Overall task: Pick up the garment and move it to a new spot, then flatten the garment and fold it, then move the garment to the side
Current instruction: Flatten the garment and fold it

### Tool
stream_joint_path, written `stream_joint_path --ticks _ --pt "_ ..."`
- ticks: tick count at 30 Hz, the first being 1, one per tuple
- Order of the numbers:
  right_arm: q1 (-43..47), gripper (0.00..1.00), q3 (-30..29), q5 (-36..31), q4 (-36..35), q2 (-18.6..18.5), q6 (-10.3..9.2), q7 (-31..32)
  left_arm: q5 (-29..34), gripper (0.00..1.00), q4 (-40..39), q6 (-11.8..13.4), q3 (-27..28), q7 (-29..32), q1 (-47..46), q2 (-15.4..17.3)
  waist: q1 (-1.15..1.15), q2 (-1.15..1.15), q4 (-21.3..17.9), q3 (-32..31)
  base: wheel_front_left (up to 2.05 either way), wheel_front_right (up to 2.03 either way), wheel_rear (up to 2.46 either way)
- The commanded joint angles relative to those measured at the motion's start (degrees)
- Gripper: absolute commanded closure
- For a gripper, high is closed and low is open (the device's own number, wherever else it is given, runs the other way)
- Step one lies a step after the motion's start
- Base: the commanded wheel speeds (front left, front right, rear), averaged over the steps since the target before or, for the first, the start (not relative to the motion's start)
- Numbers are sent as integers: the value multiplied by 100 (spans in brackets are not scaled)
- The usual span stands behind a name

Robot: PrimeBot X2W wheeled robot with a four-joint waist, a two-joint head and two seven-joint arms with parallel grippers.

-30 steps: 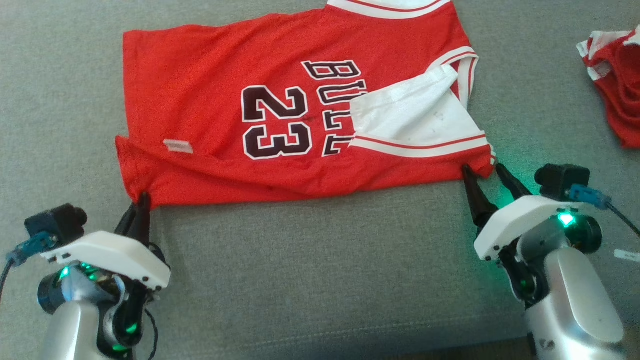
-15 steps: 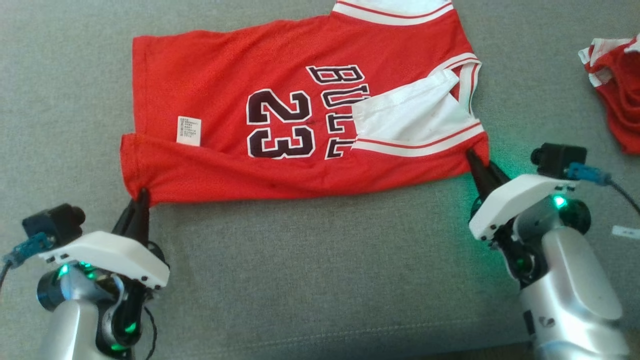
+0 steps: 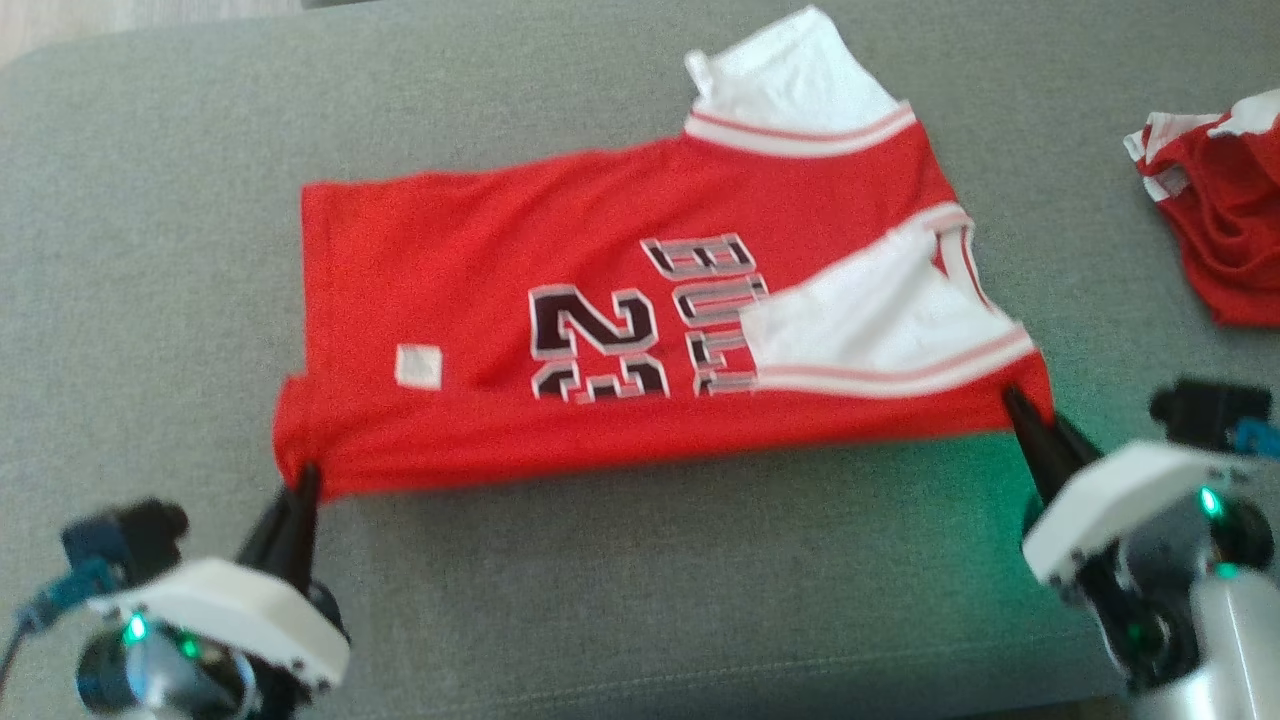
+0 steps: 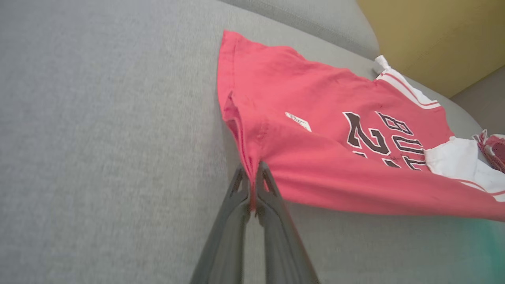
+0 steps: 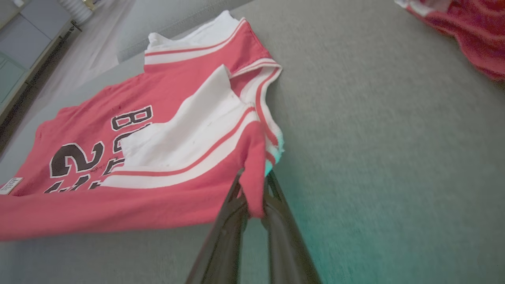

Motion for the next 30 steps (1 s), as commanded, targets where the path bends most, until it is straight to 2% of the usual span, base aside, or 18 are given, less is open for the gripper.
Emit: stream_joint_path --ticks 1,10,11,12,13,14,22,30 --pt "5 100 19 2 -278 -38 -5 27 -27 100 -237 48 238 6 -94 77 0 0 -4 -20 0 0 0" --pt "546 100 -72 -95 -385 240 -5 -42 -177 100 239 62 118 -139 181 -195 0 0 -99 -18 0 0 0" --pt "549 78 -71 -110 -357 254 -5 -83 -181 88 336 46 112 -173 166 -202 0 0 -112 -14 0 0 0" --pt "552 56 -81 -132 -327 265 -5 -130 -182 55 426 26 109 -211 146 -204 0 0 -121 -9 0 0 0" --pt "563 25 -84 -155 -304 273 -5 -166 -175 0 500 10 102 -244 127 -204 0 0 -128 -7 0 0 0" --pt "580 0 -86 -174 -290 279 -5 -190 -173 0 559 0 97 -270 108 -205 0 0 -135 -4 0 0 0" --pt "634 0 -347 -427 -522 296 -5 -378 -113 0 511 9 275 -424 -110 7 0 0 -229 67 0 0 0" --pt "-23 0 -164 -676 -982 265 -5 -631 199 0 304 -17 353 -112 -1088 646 0 0 -332 364 0 0 0"
